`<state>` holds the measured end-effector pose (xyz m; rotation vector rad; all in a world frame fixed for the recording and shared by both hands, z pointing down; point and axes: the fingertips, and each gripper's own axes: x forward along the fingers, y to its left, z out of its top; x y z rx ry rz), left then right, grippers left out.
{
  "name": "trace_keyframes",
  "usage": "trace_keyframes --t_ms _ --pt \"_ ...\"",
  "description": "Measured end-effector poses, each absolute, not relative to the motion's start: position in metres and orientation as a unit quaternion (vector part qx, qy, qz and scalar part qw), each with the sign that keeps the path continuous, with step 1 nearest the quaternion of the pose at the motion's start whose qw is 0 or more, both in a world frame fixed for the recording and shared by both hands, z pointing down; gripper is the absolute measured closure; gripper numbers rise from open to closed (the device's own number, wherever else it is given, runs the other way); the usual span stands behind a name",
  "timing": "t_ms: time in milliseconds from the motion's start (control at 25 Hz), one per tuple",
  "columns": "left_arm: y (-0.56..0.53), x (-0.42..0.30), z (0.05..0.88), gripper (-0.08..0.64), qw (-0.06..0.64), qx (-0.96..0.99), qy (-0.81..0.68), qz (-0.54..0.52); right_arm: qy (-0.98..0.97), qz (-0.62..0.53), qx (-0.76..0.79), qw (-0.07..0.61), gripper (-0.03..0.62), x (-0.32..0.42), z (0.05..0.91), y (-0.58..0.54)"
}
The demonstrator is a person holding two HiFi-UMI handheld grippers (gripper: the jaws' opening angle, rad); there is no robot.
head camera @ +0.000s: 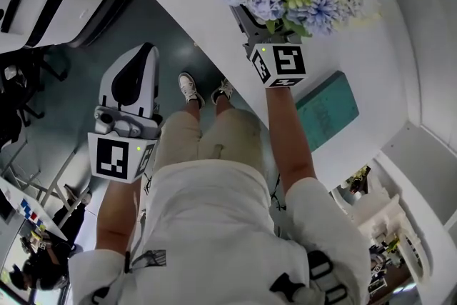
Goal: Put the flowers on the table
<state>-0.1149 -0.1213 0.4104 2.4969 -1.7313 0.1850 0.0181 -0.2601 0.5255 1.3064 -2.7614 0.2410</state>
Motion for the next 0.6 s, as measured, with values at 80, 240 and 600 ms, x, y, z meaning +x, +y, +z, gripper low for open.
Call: trace_keyframes --t_ms 80,240,600 --pt "-0.121 -0.113 0.413 0.545 0.05 0.82 -0.567 0.062 -0.9 0.077 0.426 0.037 0.193 0.018 0.527 -0.262" --pt "-0.122 -0.112 0.418 0.545 0.056 0.817 -0.571 0.066 -0.903 0.069 0.423 0.036 0.193 0.019 0.528 -0.264" --pt "-0.13 -0.108 0.427 0.545 0.07 0.812 -0.575 0.071 -0.908 0.063 0.413 0.026 0.193 0.015 0.525 -0.27"
